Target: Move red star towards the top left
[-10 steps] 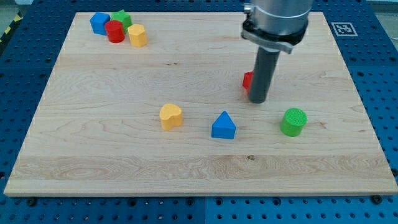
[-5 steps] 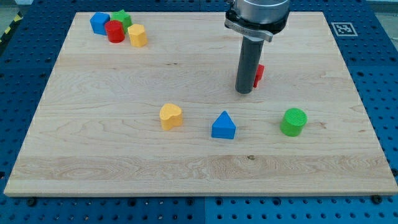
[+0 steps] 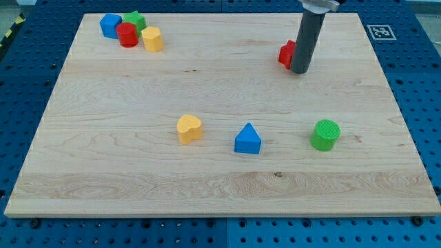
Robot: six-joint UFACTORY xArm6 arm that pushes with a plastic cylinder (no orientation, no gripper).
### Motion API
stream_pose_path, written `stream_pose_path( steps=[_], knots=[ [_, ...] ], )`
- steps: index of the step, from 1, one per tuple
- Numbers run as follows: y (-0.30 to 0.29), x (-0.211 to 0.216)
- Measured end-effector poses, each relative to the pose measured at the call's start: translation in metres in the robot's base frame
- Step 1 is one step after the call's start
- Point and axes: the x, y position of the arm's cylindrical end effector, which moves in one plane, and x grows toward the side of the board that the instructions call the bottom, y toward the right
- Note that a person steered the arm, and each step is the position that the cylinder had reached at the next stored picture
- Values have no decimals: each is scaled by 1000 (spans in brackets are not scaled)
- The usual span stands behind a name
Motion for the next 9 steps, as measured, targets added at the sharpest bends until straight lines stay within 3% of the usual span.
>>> stream_pose_path(
  steps=[4,9],
  knots=[
    [-38,4],
    [-38,-56]
  ],
)
